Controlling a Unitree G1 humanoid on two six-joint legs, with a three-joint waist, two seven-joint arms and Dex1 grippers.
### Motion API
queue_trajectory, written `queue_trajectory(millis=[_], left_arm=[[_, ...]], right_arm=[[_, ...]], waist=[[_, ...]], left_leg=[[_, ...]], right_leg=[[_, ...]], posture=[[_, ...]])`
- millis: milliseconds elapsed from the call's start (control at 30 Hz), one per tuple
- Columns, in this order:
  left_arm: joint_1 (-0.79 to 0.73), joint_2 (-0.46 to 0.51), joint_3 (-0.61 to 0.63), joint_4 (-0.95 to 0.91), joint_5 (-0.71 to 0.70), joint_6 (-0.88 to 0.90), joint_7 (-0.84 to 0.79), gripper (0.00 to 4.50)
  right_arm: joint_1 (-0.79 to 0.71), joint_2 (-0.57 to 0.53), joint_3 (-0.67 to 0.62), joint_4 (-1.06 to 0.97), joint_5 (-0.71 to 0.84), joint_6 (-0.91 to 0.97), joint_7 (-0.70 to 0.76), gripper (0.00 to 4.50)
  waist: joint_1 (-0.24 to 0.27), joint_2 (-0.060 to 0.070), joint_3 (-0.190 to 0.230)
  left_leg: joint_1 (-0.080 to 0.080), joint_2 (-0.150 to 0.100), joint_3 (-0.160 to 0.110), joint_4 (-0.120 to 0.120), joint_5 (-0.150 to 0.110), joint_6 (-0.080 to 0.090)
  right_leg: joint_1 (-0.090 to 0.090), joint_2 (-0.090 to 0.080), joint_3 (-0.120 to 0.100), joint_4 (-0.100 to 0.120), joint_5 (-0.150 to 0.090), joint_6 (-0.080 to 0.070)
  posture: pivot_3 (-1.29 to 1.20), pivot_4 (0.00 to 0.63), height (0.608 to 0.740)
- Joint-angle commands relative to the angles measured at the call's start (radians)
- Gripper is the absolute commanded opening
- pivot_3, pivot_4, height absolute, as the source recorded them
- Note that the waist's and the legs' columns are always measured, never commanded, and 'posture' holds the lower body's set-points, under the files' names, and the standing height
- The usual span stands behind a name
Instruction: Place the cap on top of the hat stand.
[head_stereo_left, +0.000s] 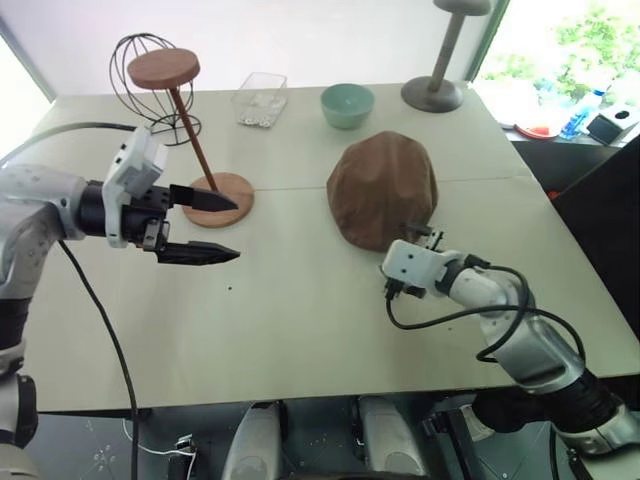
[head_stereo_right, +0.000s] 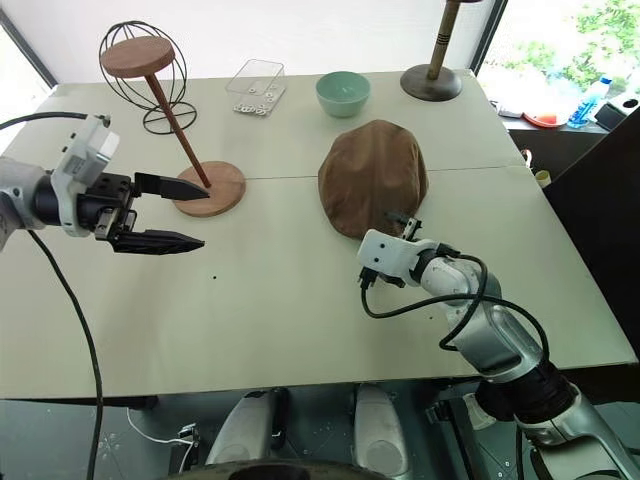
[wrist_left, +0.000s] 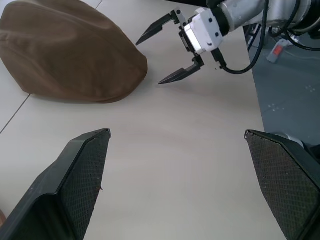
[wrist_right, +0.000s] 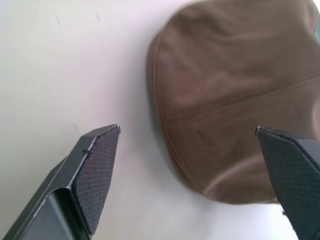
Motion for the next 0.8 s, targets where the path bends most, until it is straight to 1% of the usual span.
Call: queue_trajectory(millis=[33, 267, 367, 533, 667, 700, 767, 800], left_arm=[[-0.038, -0.001, 0.005, -0.007, 0.004, 0.003, -0.002, 4.50], [-0.058, 0.002, 0.012, -0.006, 0.007, 0.021, 0.002, 4.50], [-0.073, 0.000, 0.011, -0.004, 0.010, 0.028, 0.007, 4.50], [-0.092, -0.006, 0.010, 0.003, 0.015, 0.034, 0.012, 4.50], [-0.095, -0.006, 0.011, 0.006, 0.020, 0.035, 0.009, 4.50], [-0.095, -0.006, 0.011, 0.006, 0.020, 0.036, 0.009, 4.50], [-0.093, -0.007, 0.012, 0.004, 0.021, 0.036, 0.011, 4.50], [-0.092, -0.009, 0.013, 0.002, 0.020, 0.037, 0.014, 4.50]], right_arm=[[-0.039, 0.009, 0.040, 0.084, -0.122, -0.090, -0.071, 4.45], [-0.113, 0.093, 0.088, 0.293, -0.253, -0.200, -0.182, 4.45], [-0.144, 0.135, 0.112, 0.412, -0.298, -0.250, -0.236, 4.45], [-0.174, 0.182, 0.111, 0.550, -0.317, -0.308, -0.285, 4.45], [-0.194, 0.206, 0.101, 0.609, -0.315, -0.333, -0.303, 4.45], [-0.198, 0.210, 0.100, 0.621, -0.314, -0.339, -0.306, 4.22], [-0.202, 0.216, 0.096, 0.637, -0.307, -0.353, -0.305, 3.59], [-0.203, 0.217, 0.093, 0.640, -0.305, -0.359, -0.305, 3.04]], waist=[[0.000, 0.000, 0.000], [-0.005, -0.002, -0.001], [-0.006, -0.006, -0.004], [-0.006, -0.014, -0.008], [-0.018, -0.020, -0.012], [-0.018, -0.021, -0.013], [-0.021, -0.023, -0.014], [-0.022, -0.023, -0.014]], left_leg=[[0.000, 0.000, 0.000, 0.000, 0.000, 0.000], [0.001, 0.000, 0.000, 0.000, 0.000, 0.000], [0.002, 0.000, 0.000, 0.001, 0.000, 0.000], [0.003, 0.000, -0.001, 0.001, 0.000, 0.000], [0.005, 0.000, -0.001, 0.001, 0.000, 0.000], [0.005, 0.000, -0.001, 0.001, 0.000, 0.000], [0.005, 0.000, -0.002, 0.001, 0.000, 0.000], [0.005, 0.000, -0.002, 0.001, 0.000, 0.000]], right_leg=[[0.000, 0.000, 0.000, 0.000, 0.000, 0.000], [0.001, 0.000, 0.000, 0.001, 0.000, 0.000], [0.002, 0.000, 0.000, 0.001, 0.000, 0.000], [0.004, 0.000, 0.000, 0.001, 0.000, 0.000], [0.006, 0.001, 0.000, 0.001, 0.000, 0.000], [0.006, 0.001, 0.000, 0.001, 0.000, 0.000], [0.007, 0.001, 0.000, 0.001, 0.000, 0.000], [0.007, 0.001, 0.000, 0.001, 0.000, 0.000]], posture=[[0.00, 0.150, 0.740], [0.00, 0.150, 0.740], [0.00, 0.150, 0.740], [0.00, 0.150, 0.740], [0.00, 0.150, 0.740], [0.00, 0.150, 0.740], [0.00, 0.150, 0.740], [0.00, 0.150, 0.740]])
